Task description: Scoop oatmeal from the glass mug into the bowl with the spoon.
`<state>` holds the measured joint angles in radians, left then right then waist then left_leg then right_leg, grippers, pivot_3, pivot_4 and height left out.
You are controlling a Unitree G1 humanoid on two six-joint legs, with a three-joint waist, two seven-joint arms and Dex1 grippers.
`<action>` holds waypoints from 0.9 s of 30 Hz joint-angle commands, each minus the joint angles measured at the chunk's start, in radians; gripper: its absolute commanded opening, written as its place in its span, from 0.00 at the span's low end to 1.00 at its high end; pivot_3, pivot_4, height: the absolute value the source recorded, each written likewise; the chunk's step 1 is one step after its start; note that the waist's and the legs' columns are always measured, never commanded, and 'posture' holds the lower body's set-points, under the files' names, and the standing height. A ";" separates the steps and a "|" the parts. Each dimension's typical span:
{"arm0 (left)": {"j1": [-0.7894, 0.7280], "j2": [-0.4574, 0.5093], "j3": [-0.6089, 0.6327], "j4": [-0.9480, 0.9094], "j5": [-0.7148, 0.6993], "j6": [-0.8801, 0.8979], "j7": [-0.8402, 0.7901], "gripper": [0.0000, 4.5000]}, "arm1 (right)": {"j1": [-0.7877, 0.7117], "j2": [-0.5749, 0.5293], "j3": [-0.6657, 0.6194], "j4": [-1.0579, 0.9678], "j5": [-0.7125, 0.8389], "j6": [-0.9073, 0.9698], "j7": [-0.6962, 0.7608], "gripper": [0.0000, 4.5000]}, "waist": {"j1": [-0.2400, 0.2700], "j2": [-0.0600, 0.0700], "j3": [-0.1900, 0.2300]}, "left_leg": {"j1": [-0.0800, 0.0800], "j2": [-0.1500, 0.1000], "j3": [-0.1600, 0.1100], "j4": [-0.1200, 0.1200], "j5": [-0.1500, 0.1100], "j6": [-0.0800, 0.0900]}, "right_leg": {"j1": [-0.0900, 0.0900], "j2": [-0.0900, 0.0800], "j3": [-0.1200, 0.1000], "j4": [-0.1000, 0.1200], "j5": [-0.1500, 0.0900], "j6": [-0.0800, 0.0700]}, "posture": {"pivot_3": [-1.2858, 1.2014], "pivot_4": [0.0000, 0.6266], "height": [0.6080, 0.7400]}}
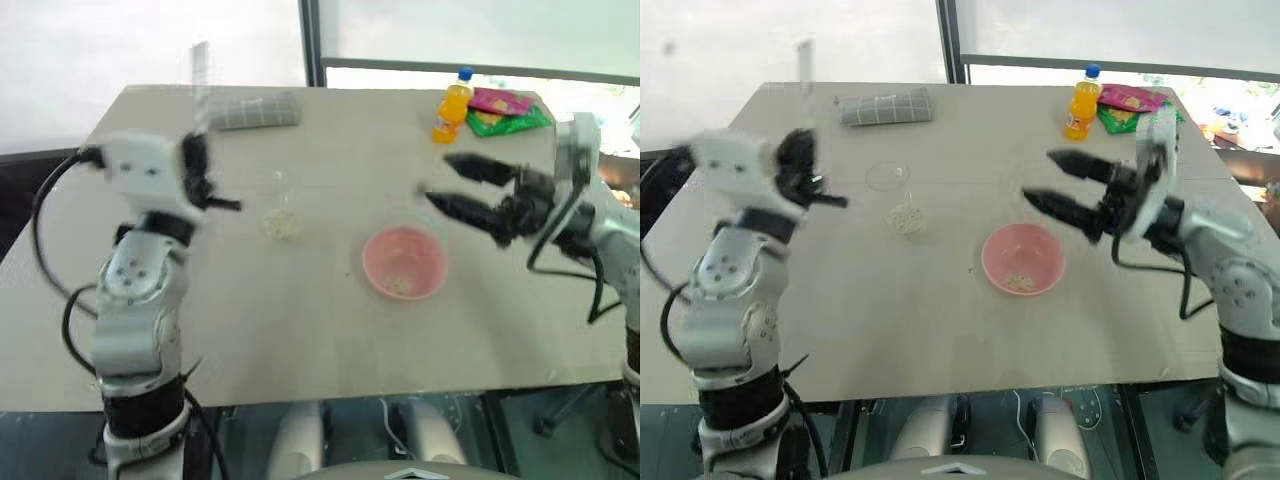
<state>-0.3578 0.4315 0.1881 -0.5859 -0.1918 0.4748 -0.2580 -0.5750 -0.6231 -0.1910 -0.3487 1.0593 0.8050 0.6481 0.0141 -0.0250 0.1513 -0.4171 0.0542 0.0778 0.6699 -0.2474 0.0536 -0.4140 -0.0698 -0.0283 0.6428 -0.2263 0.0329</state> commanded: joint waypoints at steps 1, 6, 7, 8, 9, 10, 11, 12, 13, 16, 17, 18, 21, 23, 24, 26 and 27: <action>-0.033 0.014 -0.108 -0.017 -0.019 -0.080 -0.108 0.01 | -0.082 0.056 0.005 0.025 0.039 0.041 -0.106 1.00 | 0.000 0.001 0.000 | 0.000 0.000 0.001 0.000 0.000 0.000 | 0.000 0.000 0.000 0.000 0.000 0.000 | 0.52 0.24 1.00; -0.065 0.007 -0.182 0.035 -0.043 -0.125 -0.194 0.01 | -0.210 0.181 0.032 0.099 0.010 0.050 -0.242 1.00 | -0.004 0.004 0.002 | -0.001 0.000 0.002 -0.001 0.000 0.000 | -0.002 0.003 0.001 0.000 0.002 0.005 | 0.52 0.24 1.00; -0.066 0.010 -0.199 0.046 -0.043 -0.136 -0.217 0.01 | -0.225 0.202 0.043 0.100 -0.001 0.044 -0.245 1.00 | -0.004 0.004 0.002 | -0.001 -0.001 0.002 -0.001 0.000 0.000 | -0.002 0.004 0.001 0.000 0.002 0.005 | 0.52 0.24 1.00; -0.066 0.013 -0.209 0.053 -0.042 -0.143 -0.232 0.01 | -0.232 0.214 0.049 0.097 -0.008 0.041 -0.244 1.00 | -0.003 0.004 0.003 | -0.001 0.000 0.002 -0.001 0.000 0.000 | -0.002 0.005 0.001 0.000 0.002 0.005 | 0.52 0.24 1.00; -0.067 0.018 -0.221 0.069 -0.027 -0.165 -0.245 0.01 | -0.243 0.233 0.053 0.100 -0.002 0.047 -0.253 1.00 | -0.002 0.005 0.003 | -0.002 0.000 0.002 -0.001 0.000 0.000 | -0.002 0.006 0.001 0.000 0.002 0.005 | 0.52 0.24 1.00; -0.068 0.022 -0.229 0.083 -0.016 -0.184 -0.257 0.01 | -0.252 0.250 0.059 0.107 -0.006 0.051 -0.265 1.00 | -0.001 0.005 0.003 | -0.002 0.000 0.003 -0.001 0.000 0.000 | -0.002 0.006 0.000 0.000 0.002 0.005 | 0.52 0.24 1.00; -0.069 0.018 -0.233 0.096 -0.017 -0.196 -0.266 0.01 | -0.259 0.269 0.069 0.120 -0.027 0.045 -0.280 1.00 | -0.001 0.005 0.003 | -0.002 0.000 0.003 -0.001 0.000 0.000 | -0.002 0.007 0.000 0.000 0.002 0.005 | 0.52 0.24 1.00; -0.071 0.014 -0.236 0.109 -0.015 -0.209 -0.269 0.01 | -0.261 0.287 0.078 0.130 -0.044 0.040 -0.291 1.00 | -0.002 0.005 0.003 | -0.002 0.000 0.003 -0.001 0.000 0.000 | -0.002 0.007 0.000 0.000 0.002 0.005 | 0.52 0.24 1.00; -0.074 0.012 -0.241 0.121 -0.011 -0.222 -0.273 0.01 | -0.261 0.303 0.083 0.137 -0.053 0.039 -0.302 1.00 | -0.002 0.005 0.003 | -0.002 0.000 0.003 -0.001 0.000 0.000 | -0.002 0.006 0.000 0.000 0.002 0.005 | 0.52 0.24 1.00; -0.076 0.010 -0.250 0.143 -0.002 -0.249 -0.287 0.01 | -0.260 0.344 0.073 0.133 -0.036 0.044 -0.316 1.00 | -0.002 0.005 0.003 | -0.002 0.000 0.003 -0.001 0.000 0.000 | -0.002 0.006 0.001 0.000 0.002 0.005 | 0.52 0.24 1.00; -0.076 0.010 -0.250 0.147 0.000 -0.254 -0.292 0.01 | -0.261 0.354 0.067 0.131 -0.030 0.046 -0.325 1.00 | -0.002 0.005 0.003 | -0.002 0.000 0.003 -0.001 0.000 0.000 | -0.002 0.006 0.001 0.000 0.002 0.005 | 0.52 0.24 1.00; -0.075 0.010 -0.255 0.151 0.004 -0.260 -0.297 0.01 | -0.263 0.356 0.065 0.124 -0.023 0.051 -0.323 1.00 | -0.002 0.005 0.003 | -0.002 0.000 0.003 -0.001 0.000 0.000 | -0.002 0.006 0.001 0.000 0.002 0.005 | 0.52 0.24 1.00; -0.062 0.015 -0.268 0.151 0.010 -0.270 -0.315 0.00 | -0.263 0.362 0.057 0.112 -0.005 0.063 -0.336 0.88 | -0.002 0.005 0.003 | -0.002 0.000 0.003 -0.001 0.000 0.000 | -0.002 0.006 0.001 0.000 0.002 0.005 | 0.52 0.24 1.00; -0.054 0.012 -0.267 0.144 0.006 -0.267 -0.318 0.00 | -0.259 0.352 0.056 0.109 0.003 0.074 -0.336 0.71 | -0.002 0.005 0.003 | -0.002 0.000 0.003 -0.001 0.000 0.000 | -0.002 0.006 0.001 0.000 0.002 0.005 | 0.52 0.24 1.00; -0.052 0.010 -0.266 0.143 0.004 -0.264 -0.319 0.00 | -0.256 0.345 0.057 0.108 0.002 0.080 -0.338 0.58 | -0.003 0.005 0.003 | -0.002 0.000 0.003 -0.001 0.000 0.000 | -0.002 0.006 0.001 0.000 0.002 0.005 | 0.52 0.24 1.00; -0.053 0.010 -0.266 0.149 0.005 -0.265 -0.322 0.00 | -0.246 0.332 0.060 0.110 -0.012 0.083 -0.336 0.37 | -0.003 0.005 0.003 | -0.002 0.000 0.003 -0.001 0.000 0.000 | -0.002 0.007 0.000 0.000 0.002 0.005 | 0.52 0.24 1.00; -0.054 0.009 -0.266 0.152 0.004 -0.265 -0.323 0.00 | -0.243 0.329 0.061 0.110 -0.017 0.083 -0.335 0.26 | -0.003 0.005 0.003 | -0.002 0.000 0.003 -0.001 0.000 0.000 | -0.002 0.007 0.000 0.000 0.002 0.005 | 0.52 0.24 1.00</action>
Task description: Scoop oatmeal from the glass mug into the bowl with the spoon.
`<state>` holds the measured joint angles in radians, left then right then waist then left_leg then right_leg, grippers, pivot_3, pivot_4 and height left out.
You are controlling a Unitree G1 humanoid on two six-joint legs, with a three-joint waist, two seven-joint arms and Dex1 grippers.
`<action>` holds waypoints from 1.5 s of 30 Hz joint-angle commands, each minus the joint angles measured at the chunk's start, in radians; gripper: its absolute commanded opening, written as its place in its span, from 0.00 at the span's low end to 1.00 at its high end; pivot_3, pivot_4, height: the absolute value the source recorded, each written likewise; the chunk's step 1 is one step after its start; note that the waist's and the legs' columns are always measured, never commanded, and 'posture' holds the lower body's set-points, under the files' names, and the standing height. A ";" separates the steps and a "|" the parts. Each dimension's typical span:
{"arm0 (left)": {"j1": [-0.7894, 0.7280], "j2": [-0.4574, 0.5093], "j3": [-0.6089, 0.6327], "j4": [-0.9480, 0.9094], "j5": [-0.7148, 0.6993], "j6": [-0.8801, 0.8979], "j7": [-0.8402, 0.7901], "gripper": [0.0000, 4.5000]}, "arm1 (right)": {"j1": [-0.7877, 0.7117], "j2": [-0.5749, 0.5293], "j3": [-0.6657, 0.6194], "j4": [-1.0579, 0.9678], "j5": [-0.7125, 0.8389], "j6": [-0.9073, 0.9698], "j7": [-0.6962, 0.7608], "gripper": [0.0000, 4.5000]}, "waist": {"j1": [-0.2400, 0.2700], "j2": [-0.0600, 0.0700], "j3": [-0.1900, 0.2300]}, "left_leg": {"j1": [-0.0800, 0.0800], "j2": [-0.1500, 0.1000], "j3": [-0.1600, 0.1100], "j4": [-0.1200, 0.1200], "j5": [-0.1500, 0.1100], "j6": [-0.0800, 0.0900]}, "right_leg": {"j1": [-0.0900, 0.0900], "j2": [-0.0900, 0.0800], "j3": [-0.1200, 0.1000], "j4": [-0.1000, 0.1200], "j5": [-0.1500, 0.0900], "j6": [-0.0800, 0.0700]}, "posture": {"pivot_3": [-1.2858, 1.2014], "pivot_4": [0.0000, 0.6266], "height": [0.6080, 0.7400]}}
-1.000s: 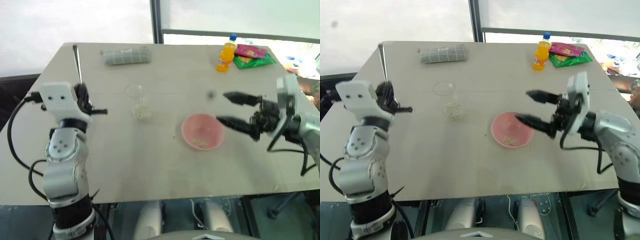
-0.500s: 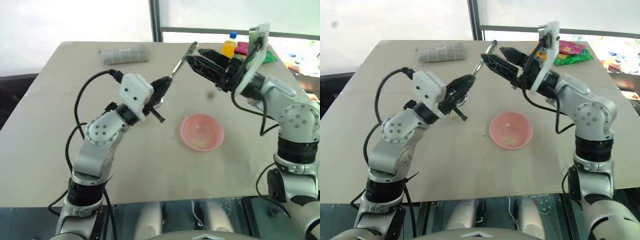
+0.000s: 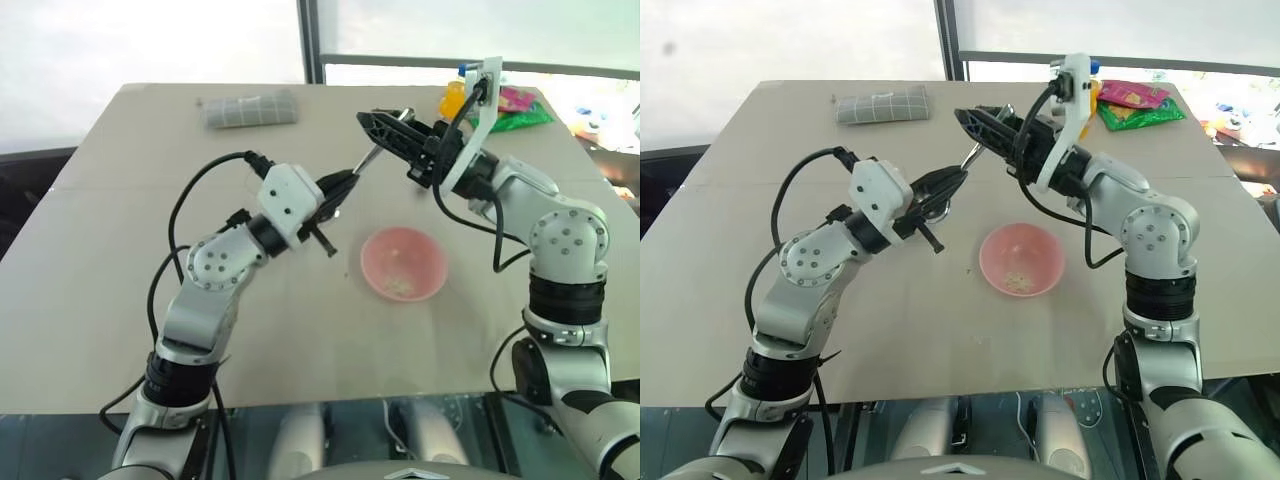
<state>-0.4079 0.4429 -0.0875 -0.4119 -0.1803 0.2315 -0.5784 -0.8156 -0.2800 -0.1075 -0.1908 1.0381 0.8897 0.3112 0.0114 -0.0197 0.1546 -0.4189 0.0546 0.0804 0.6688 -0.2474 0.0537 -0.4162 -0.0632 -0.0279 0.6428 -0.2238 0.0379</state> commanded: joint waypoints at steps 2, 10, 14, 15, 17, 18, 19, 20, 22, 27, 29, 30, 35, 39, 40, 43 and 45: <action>-0.004 -0.010 0.020 -0.022 -0.020 -0.010 0.001 0.00 | -0.002 -0.019 -0.024 -0.048 0.006 0.001 0.002 0.04 | 0.000 0.001 0.000 | 0.000 0.000 0.000 0.000 0.000 0.000 | 0.000 0.000 0.000 0.000 0.000 0.000 | 0.52 0.24 1.00; 0.029 -0.039 0.031 -0.054 -0.039 0.011 0.029 0.43 | -0.025 -0.003 -0.062 -0.017 0.042 0.010 -0.050 0.00 | -0.001 0.001 0.001 | 0.000 0.000 -0.001 0.000 0.000 0.000 | 0.000 0.000 0.000 0.000 0.000 0.000 | 0.52 0.24 1.00; 0.105 -0.041 0.083 -0.120 0.029 0.041 0.133 0.75 | -0.035 -0.007 -0.159 0.033 0.136 0.042 -0.135 0.00 | -0.001 0.001 0.001 | 0.000 0.000 -0.001 0.000 0.000 0.000 | 0.000 0.000 0.000 0.000 0.000 0.000 | 0.52 0.24 1.00; 0.143 -0.039 0.095 -0.150 0.049 0.042 0.156 0.75 | -0.030 -0.021 -0.180 0.043 0.144 0.044 -0.148 0.00 | -0.001 0.001 0.001 | 0.000 0.000 -0.001 0.000 0.000 0.000 | 0.000 0.000 0.000 0.000 0.000 0.000 | 0.52 0.24 1.00; 0.212 -0.046 0.118 -0.204 0.068 0.048 0.193 0.75 | -0.021 -0.046 -0.209 0.057 0.145 0.044 -0.172 0.00 | -0.001 0.001 0.001 | 0.000 0.001 -0.001 0.000 0.000 0.000 | 0.000 0.000 0.001 0.000 0.000 0.000 | 0.52 0.24 1.00; 0.260 -0.059 0.144 -0.230 0.071 0.052 0.221 0.75 | -0.016 -0.067 -0.219 0.070 0.130 0.041 -0.172 0.00 | -0.001 0.001 0.001 | 0.000 0.001 0.000 0.000 0.000 0.000 | 0.000 0.000 0.001 0.000 0.000 0.000 | 0.52 0.24 1.00; 0.305 -0.072 0.172 -0.251 0.077 0.046 0.248 0.75 | -0.011 -0.086 -0.227 0.079 0.116 0.039 -0.171 0.00 | -0.001 0.001 0.001 | 0.000 0.001 0.000 0.000 0.000 0.000 | 0.000 0.000 0.001 0.000 0.000 0.000 | 0.52 0.24 1.00; 0.347 -0.085 0.202 -0.263 0.080 0.040 0.272 0.75 | -0.007 -0.102 -0.235 0.090 0.105 0.038 -0.172 0.00 | -0.001 0.001 0.001 | 0.000 0.001 0.000 -0.001 0.000 0.000 | 0.000 -0.001 0.001 -0.001 0.000 0.000 | 0.52 0.24 1.00; 0.407 -0.100 0.248 -0.259 0.105 0.030 0.313 0.75 | 0.001 -0.122 -0.244 0.103 0.091 0.032 -0.174 0.00 | -0.001 0.001 0.001 | 0.000 0.002 0.000 -0.001 0.000 0.000 | 0.000 -0.001 0.001 -0.001 0.000 0.000 | 0.52 0.24 1.00; 0.371 -0.101 0.301 -0.134 0.084 0.038 0.335 0.75 | 0.004 -0.120 -0.256 0.126 0.053 0.007 -0.188 0.00 | 0.001 0.002 0.001 | 0.001 0.001 -0.001 0.000 0.000 0.000 | 0.000 0.000 0.000 0.000 -0.001 -0.001 | 0.52 0.24 1.00; 0.331 -0.088 0.317 -0.068 0.068 0.015 0.316 0.75 | 0.001 -0.110 -0.253 0.135 0.028 -0.008 -0.206 0.00 | 0.000 0.002 0.001 | 0.001 0.001 -0.002 0.000 0.000 0.000 | 0.000 0.000 0.000 0.001 -0.002 -0.003 | 0.52 0.24 1.00; 0.314 -0.078 0.325 -0.028 0.061 0.004 0.303 0.75 | 0.001 -0.108 -0.251 0.136 0.020 -0.013 -0.206 0.00 | -0.001 0.002 0.001 | 0.001 0.001 -0.001 0.000 0.000 0.000 | 0.000 0.000 0.000 0.001 -0.002 -0.003 | 0.52 0.24 1.00; 0.219 -0.014 0.369 0.218 0.030 -0.063 0.246 0.75 | 0.012 -0.097 -0.251 0.121 -0.001 -0.028 -0.210 0.00 | -0.001 0.003 0.001 | 0.000 0.001 0.000 -0.001 0.000 0.000 | -0.001 0.000 0.000 0.000 0.000 0.000 | 0.52 0.24 1.00; 0.133 0.028 0.383 0.400 0.000 -0.138 0.186 0.75 | 0.024 -0.092 -0.257 0.103 -0.008 -0.030 -0.220 0.00 | -0.001 0.003 0.001 | 0.000 0.001 0.003 -0.001 0.000 0.000 | -0.001 0.000 0.000 0.000 0.000 0.000 | 0.52 0.24 1.00; 0.108 0.039 0.381 0.454 -0.003 -0.148 0.170 0.75 | 0.027 -0.091 -0.259 0.100 -0.011 -0.033 -0.223 0.00 | 0.000 0.003 0.001 | -0.001 0.001 0.004 -0.001 0.000 0.000 | -0.001 0.000 0.000 -0.001 0.000 0.000 | 0.52 0.24 1.00; 0.058 0.063 0.362 0.579 0.001 -0.194 0.124 0.75 | 0.039 -0.086 -0.262 0.087 -0.017 -0.037 -0.228 0.00 | -0.001 0.003 0.001 | -0.002 0.001 0.004 -0.001 0.000 0.000 | -0.002 0.000 -0.001 -0.001 0.000 0.000 | 0.52 0.24 1.00; 0.046 0.070 0.347 0.628 0.000 -0.212 0.089 0.75 | 0.049 -0.081 -0.258 0.073 -0.020 -0.040 -0.234 0.00 | -0.002 0.003 0.001 | -0.002 0.001 0.005 -0.001 0.000 0.000 | -0.003 0.000 -0.001 -0.001 0.000 0.000 | 0.52 0.24 1.00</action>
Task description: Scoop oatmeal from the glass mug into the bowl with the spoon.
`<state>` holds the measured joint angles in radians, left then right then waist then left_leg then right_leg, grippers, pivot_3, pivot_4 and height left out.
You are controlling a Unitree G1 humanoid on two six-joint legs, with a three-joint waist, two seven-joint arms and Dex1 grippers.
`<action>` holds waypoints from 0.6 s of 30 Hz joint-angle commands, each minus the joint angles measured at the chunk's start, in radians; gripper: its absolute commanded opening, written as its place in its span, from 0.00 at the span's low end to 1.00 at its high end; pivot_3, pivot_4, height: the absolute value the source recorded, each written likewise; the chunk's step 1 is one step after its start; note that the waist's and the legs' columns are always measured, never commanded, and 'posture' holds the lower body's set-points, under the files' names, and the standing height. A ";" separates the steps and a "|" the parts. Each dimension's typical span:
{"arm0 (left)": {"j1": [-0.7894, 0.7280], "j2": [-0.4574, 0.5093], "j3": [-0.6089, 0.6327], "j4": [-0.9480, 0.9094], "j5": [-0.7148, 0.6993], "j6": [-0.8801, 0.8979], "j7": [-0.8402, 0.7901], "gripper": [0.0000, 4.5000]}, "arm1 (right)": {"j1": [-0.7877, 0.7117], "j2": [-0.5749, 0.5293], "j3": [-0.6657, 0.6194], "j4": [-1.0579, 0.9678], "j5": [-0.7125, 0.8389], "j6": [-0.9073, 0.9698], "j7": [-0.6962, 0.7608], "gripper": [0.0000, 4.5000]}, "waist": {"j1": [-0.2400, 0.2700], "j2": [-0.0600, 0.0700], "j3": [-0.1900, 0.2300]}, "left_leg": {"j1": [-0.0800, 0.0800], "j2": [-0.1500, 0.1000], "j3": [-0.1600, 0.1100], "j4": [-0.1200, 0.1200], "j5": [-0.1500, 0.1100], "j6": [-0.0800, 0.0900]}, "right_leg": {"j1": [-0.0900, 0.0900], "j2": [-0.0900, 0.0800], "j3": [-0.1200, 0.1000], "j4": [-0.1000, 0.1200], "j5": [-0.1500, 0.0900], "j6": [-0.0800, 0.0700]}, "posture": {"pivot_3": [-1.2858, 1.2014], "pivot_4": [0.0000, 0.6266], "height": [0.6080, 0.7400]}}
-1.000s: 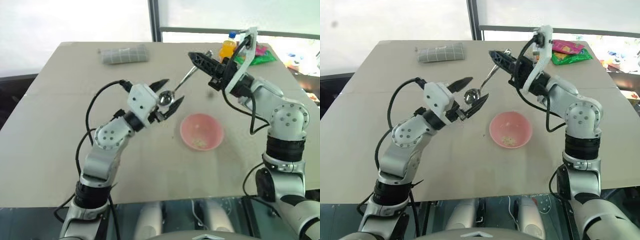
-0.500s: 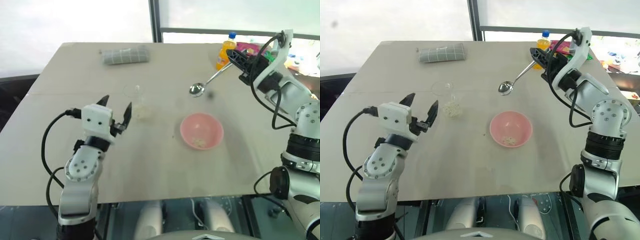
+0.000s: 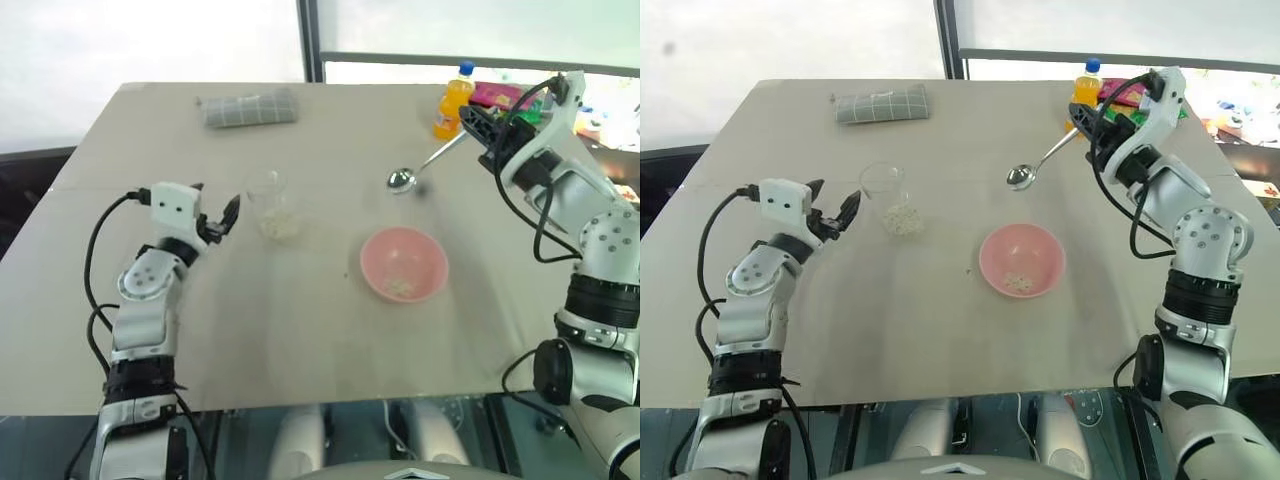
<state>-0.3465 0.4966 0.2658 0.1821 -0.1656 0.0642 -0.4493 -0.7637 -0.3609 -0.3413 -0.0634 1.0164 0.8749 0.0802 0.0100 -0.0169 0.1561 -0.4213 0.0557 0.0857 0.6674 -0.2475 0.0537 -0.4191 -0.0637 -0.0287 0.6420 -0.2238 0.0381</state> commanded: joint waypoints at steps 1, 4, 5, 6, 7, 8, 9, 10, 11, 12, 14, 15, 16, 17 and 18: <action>-0.019 0.013 -0.008 0.049 -0.023 -0.041 -0.054 0.75 | 0.002 0.001 -0.022 -0.060 -0.001 -0.027 -0.005 0.00 | -0.002 0.000 0.000 | -0.001 0.000 0.000 0.000 0.000 0.000 | -0.001 0.000 0.000 0.000 0.000 0.000 | 0.52 0.24 1.00; -0.015 0.002 -0.017 0.060 -0.035 -0.039 -0.080 0.75 | 0.014 0.006 -0.023 -0.074 -0.001 -0.031 -0.011 0.00 | -0.005 0.000 0.000 | -0.004 0.000 0.000 0.000 0.000 0.000 | -0.005 0.000 0.000 0.001 0.000 0.000 | 0.52 0.24 1.00; -0.009 -0.003 -0.024 0.054 -0.039 -0.041 -0.088 0.75 | 0.019 0.008 -0.025 -0.079 0.000 -0.031 -0.014 0.00 | -0.004 0.000 0.000 | -0.006 0.000 0.000 0.001 0.000 0.000 | -0.007 0.000 0.000 0.001 0.000 0.000 | 0.52 0.24 1.00; -0.004 -0.006 -0.031 0.047 -0.039 -0.041 -0.094 0.75 | 0.023 0.009 -0.026 -0.083 0.001 -0.032 -0.017 0.00 | -0.004 0.000 0.000 | -0.010 0.000 0.000 0.001 0.000 0.000 | -0.010 0.000 0.000 0.002 0.000 0.000 | 0.52 0.24 1.00; 0.000 -0.009 -0.038 0.040 -0.041 -0.040 -0.100 0.75 | 0.027 0.009 -0.028 -0.085 0.001 -0.032 -0.019 0.00 | -0.004 0.000 0.000 | -0.011 0.000 0.000 0.001 0.000 -0.001 | -0.011 0.000 0.000 0.003 0.000 0.000 | 0.52 0.24 1.00; 0.003 -0.011 -0.043 0.035 -0.041 -0.041 -0.102 0.75 | 0.029 0.011 -0.028 -0.087 0.000 -0.033 -0.021 0.00 | -0.004 0.000 0.000 | -0.011 0.000 0.000 0.001 0.001 -0.001 | -0.011 0.000 0.000 0.003 0.000 0.000 | 0.52 0.24 1.00; 0.005 -0.014 -0.048 0.030 -0.042 -0.040 -0.106 0.75 | 0.032 0.011 -0.028 -0.088 0.000 -0.033 -0.021 0.00 | -0.005 0.000 0.000 | -0.011 0.000 0.000 0.001 0.001 -0.001 | -0.011 0.000 0.000 0.003 0.000 0.000 | 0.52 0.24 1.00; 0.008 -0.016 -0.054 0.025 -0.040 -0.040 -0.108 0.75 | 0.033 0.011 -0.027 -0.088 -0.001 -0.034 -0.022 0.00 | -0.005 0.000 0.000 | -0.011 0.000 0.001 0.001 0.001 -0.001 | -0.011 0.000 0.000 0.003 0.000 0.000 | 0.52 0.24 1.00; 0.011 -0.017 -0.059 0.020 -0.037 -0.041 -0.110 0.75 | 0.034 0.012 -0.027 -0.088 -0.002 -0.035 -0.021 0.00 | -0.005 0.000 0.000 | -0.011 0.000 0.001 0.001 0.000 -0.001 | -0.011 0.000 0.000 0.003 0.000 0.000 | 0.52 0.24 1.00; 0.016 -0.019 -0.061 0.012 -0.038 -0.038 -0.111 0.75 | 0.034 0.012 -0.026 -0.088 -0.002 -0.036 -0.021 0.00 | -0.005 0.000 0.000 | -0.011 0.000 0.001 0.001 0.000 -0.001 | -0.011 0.000 0.000 0.003 0.000 0.000 | 0.52 0.24 1.00; 0.032 -0.021 -0.069 -0.007 -0.040 -0.034 -0.114 0.75 | 0.034 0.012 -0.025 -0.086 -0.002 -0.036 -0.018 0.00 | -0.006 0.000 0.000 | -0.011 0.000 0.001 0.001 0.000 0.000 | -0.011 0.000 0.000 0.003 0.000 0.000 | 0.52 0.24 1.00; 0.041 -0.020 -0.074 -0.015 -0.038 -0.035 -0.117 0.75 | 0.033 0.012 -0.024 -0.085 -0.002 -0.037 -0.017 0.00 | -0.006 0.000 0.000 | -0.011 0.000 0.001 0.001 0.000 0.000 | -0.011 0.000 0.000 0.003 0.000 0.000 | 0.52 0.24 1.00; 0.052 -0.020 -0.078 -0.024 -0.037 -0.034 -0.119 0.75 | 0.033 0.012 -0.023 -0.084 -0.003 -0.037 -0.015 0.00 | -0.007 0.000 0.000 | -0.011 0.000 0.001 0.001 0.000 0.000 | -0.011 0.000 0.000 0.003 0.000 0.000 | 0.52 0.24 1.00; 0.062 -0.021 -0.081 -0.033 -0.037 -0.033 -0.120 0.75 | 0.032 0.012 -0.022 -0.082 -0.004 -0.038 -0.014 0.00 | -0.007 0.000 0.000 | -0.011 0.000 0.001 0.001 0.000 0.000 | -0.011 0.000 0.001 0.003 0.000 0.000 | 0.52 0.24 1.00; 0.072 -0.021 -0.085 -0.043 -0.037 -0.032 -0.120 0.75 | 0.032 0.012 -0.021 -0.081 -0.005 -0.038 -0.013 0.00 | -0.009 0.000 0.000 | -0.011 0.000 0.001 0.001 0.000 0.000 | -0.011 0.000 0.001 0.003 0.000 0.000 | 0.52 0.24 1.00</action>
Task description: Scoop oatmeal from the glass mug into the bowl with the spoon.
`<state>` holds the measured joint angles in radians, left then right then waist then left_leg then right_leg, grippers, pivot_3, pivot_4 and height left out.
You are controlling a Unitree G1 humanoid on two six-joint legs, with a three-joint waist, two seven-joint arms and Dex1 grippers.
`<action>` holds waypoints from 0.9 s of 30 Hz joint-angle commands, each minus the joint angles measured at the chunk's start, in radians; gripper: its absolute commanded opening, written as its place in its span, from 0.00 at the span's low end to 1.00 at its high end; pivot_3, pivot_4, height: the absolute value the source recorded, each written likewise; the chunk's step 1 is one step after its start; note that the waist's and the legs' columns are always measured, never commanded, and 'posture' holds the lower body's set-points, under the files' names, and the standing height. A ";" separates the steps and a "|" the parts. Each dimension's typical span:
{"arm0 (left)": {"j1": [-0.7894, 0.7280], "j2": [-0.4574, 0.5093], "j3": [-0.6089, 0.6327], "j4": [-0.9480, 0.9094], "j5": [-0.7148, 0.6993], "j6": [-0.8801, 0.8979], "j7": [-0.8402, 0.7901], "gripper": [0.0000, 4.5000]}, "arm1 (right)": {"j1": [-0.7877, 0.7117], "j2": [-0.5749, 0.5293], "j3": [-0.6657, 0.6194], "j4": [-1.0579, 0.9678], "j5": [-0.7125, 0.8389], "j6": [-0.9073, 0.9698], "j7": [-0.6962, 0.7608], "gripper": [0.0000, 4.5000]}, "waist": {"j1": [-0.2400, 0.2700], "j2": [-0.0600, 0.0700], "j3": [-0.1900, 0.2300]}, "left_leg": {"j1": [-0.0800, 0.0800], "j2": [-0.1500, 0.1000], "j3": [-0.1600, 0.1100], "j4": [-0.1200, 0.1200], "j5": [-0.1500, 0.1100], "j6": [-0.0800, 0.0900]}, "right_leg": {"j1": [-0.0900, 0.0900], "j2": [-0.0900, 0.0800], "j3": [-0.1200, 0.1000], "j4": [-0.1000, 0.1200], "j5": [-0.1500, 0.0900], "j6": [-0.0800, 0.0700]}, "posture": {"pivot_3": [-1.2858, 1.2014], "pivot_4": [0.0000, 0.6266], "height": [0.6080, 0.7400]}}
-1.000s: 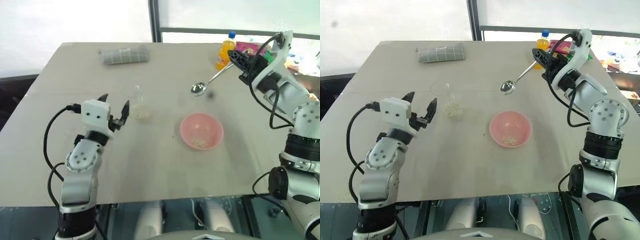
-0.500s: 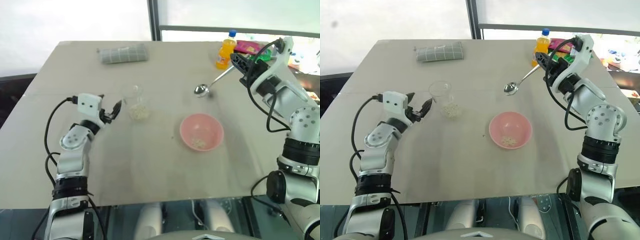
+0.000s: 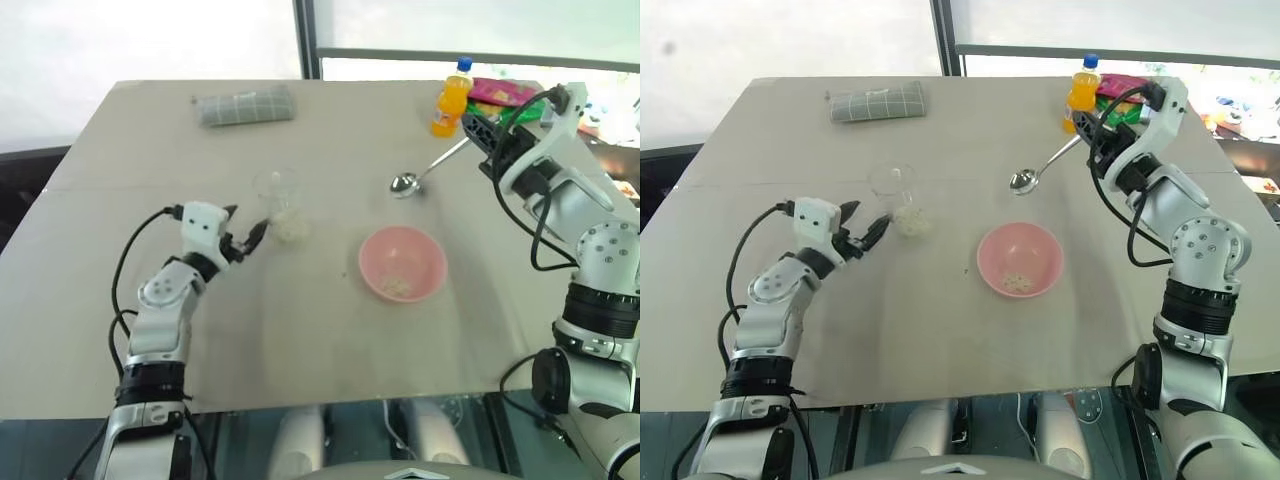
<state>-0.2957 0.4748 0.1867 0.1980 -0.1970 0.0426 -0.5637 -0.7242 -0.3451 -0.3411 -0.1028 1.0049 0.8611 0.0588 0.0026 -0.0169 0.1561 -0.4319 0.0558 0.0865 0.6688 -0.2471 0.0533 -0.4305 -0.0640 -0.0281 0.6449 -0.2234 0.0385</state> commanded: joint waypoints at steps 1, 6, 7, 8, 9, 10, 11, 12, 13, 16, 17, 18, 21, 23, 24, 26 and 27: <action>0.030 -0.001 -0.009 -0.069 -0.005 -0.008 -0.005 0.75 | -0.008 -0.004 -0.021 -0.041 0.006 -0.025 0.010 0.00 | -0.003 0.000 0.000 | 0.000 0.000 0.000 0.000 0.000 0.000 | 0.000 0.000 0.000 0.000 0.000 0.000 | 0.52 0.24 1.00; 0.064 -0.015 -0.028 -0.120 -0.008 0.007 -0.008 0.75 | -0.010 -0.001 -0.017 -0.034 -0.001 -0.028 0.018 0.00 | -0.004 0.000 0.000 | 0.000 0.000 0.000 0.000 0.000 0.000 | 0.000 0.000 0.000 0.000 0.000 0.000 | 0.52 0.24 1.00; 0.070 -0.017 -0.033 -0.129 -0.009 0.009 -0.010 0.75 | -0.011 -0.001 -0.016 -0.032 -0.002 -0.028 0.019 0.00 | -0.005 0.000 0.000 | 0.000 0.000 0.000 0.000 0.000 0.000 | 0.000 0.000 0.000 0.000 0.000 0.000 | 0.52 0.24 1.00; 0.077 -0.018 -0.039 -0.138 -0.008 0.009 -0.013 0.75 | -0.012 0.000 -0.015 -0.031 -0.004 -0.029 0.020 0.00 | -0.005 0.000 0.000 | 0.000 0.000 0.000 0.000 0.000 0.000 | 0.000 0.000 0.000 0.000 0.000 0.000 | 0.52 0.24 1.00; 0.083 -0.019 -0.044 -0.146 -0.010 0.012 -0.017 0.75 | -0.012 0.000 -0.014 -0.031 -0.005 -0.030 0.022 0.00 | -0.005 0.000 0.000 | 0.000 0.000 0.000 0.000 0.000 0.000 | 0.000 0.000 0.000 0.000 0.000 0.000 | 0.52 0.24 1.00; 0.087 -0.020 -0.048 -0.151 -0.010 0.013 -0.018 0.75 | -0.012 0.001 -0.013 -0.030 -0.007 -0.030 0.023 0.00 | -0.006 0.000 0.000 | 0.000 0.000 0.000 0.000 0.000 0.000 | 0.000 0.000 0.000 0.000 0.000 0.000 | 0.52 0.24 1.00; 0.089 -0.020 -0.051 -0.154 -0.009 0.013 -0.019 0.75 | -0.012 0.002 -0.013 -0.029 -0.008 -0.030 0.024 0.00 | -0.007 0.000 0.000 | 0.000 0.000 0.000 0.000 0.000 0.000 | 0.000 0.000 0.000 0.001 0.000 0.000 | 0.52 0.24 1.00; 0.092 -0.021 -0.052 -0.158 -0.011 0.015 -0.021 0.75 | -0.012 0.002 -0.013 -0.030 -0.008 -0.030 0.024 0.00 | -0.007 0.000 0.000 | 0.000 0.000 0.000 0.000 0.000 0.000 | 0.000 0.000 0.000 0.001 0.000 0.000 | 0.52 0.24 1.00; 0.094 -0.021 -0.053 -0.160 -0.011 0.016 -0.021 0.75 | -0.012 0.003 -0.013 -0.030 -0.008 -0.029 0.024 0.00 | -0.008 0.000 0.000 | 0.000 0.000 0.000 0.000 0.000 0.000 | 0.000 0.000 0.000 0.001 0.000 0.000 | 0.52 0.24 1.00; 0.106 -0.023 -0.068 -0.176 -0.013 0.017 -0.036 0.75 | -0.012 0.004 -0.013 -0.030 -0.011 -0.030 0.024 0.00 | -0.011 0.000 0.000 | 0.000 0.000 0.000 0.000 0.000 0.000 | 0.000 0.000 0.000 0.001 0.000 0.000 | 0.52 0.24 1.00; 0.109 -0.023 -0.071 -0.180 -0.014 0.018 -0.039 0.75 | -0.012 0.004 -0.013 -0.030 -0.011 -0.031 0.024 0.00 | -0.012 0.000 0.000 | 0.000 0.000 0.000 0.000 0.000 0.000 | 0.000 0.000 0.000 0.001 0.000 0.000 | 0.52 0.24 1.00; 0.111 -0.023 -0.074 -0.183 -0.015 0.019 -0.042 0.75 | -0.011 0.005 -0.013 -0.030 -0.012 -0.031 0.024 0.00 | -0.012 0.000 0.000 | 0.000 0.000 0.000 0.000 0.000 0.000 | 0.000 0.000 0.000 0.001 0.000 0.000 | 0.52 0.24 1.00; 0.112 -0.024 -0.087 -0.185 -0.013 0.017 -0.051 0.75 | -0.010 0.008 -0.013 -0.031 -0.013 -0.032 0.022 0.00 | -0.013 0.000 0.000 | 0.000 0.000 0.000 0.000 0.000 0.000 | 0.000 0.000 0.000 0.001 0.000 0.000 | 0.52 0.24 1.00; 0.110 -0.026 -0.094 -0.181 -0.010 0.014 -0.058 0.75 | -0.008 0.011 -0.013 -0.031 -0.016 -0.034 0.022 0.00 | -0.013 0.000 0.000 | 0.000 0.000 0.000 0.000 0.000 0.000 | 0.000 0.000 0.000 0.001 0.000 0.000 | 0.52 0.24 1.00; 0.108 -0.027 -0.099 -0.177 -0.006 0.009 -0.061 0.75 | -0.007 0.011 -0.012 -0.032 -0.017 -0.035 0.022 0.00 | -0.013 0.000 0.000 | 0.001 0.000 0.000 0.000 0.000 0.000 | 0.000 0.000 0.000 0.001 0.000 0.000 | 0.52 0.24 1.00; 0.101 -0.032 -0.110 -0.166 -0.005 0.005 -0.066 0.75 | -0.007 0.014 -0.012 -0.032 -0.018 -0.037 0.021 0.00 | -0.013 0.000 0.000 | 0.000 0.000 0.000 0.000 0.000 0.000 | 0.000 0.000 0.000 0.002 0.000 0.000 | 0.52 0.24 1.00; 0.099 -0.034 -0.114 -0.163 -0.005 0.003 -0.066 0.75 | -0.007 0.015 -0.013 -0.032 -0.018 -0.037 0.021 0.00 | -0.013 0.000 0.000 | 0.000 0.000 0.000 0.000 0.000 0.000 | 0.000 0.000 0.000 0.002 0.000 0.000 | 0.52 0.24 1.00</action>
<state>-0.1877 0.4442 0.0756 0.0556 -0.1986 0.0628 -0.6216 -0.7243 -0.3305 -0.3403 -0.1025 0.9832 0.8470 0.0712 -0.0104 -0.0169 0.1560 -0.4315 0.0557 0.0865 0.6692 -0.2470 0.0534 -0.4306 -0.0640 -0.0279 0.6465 -0.2234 0.0386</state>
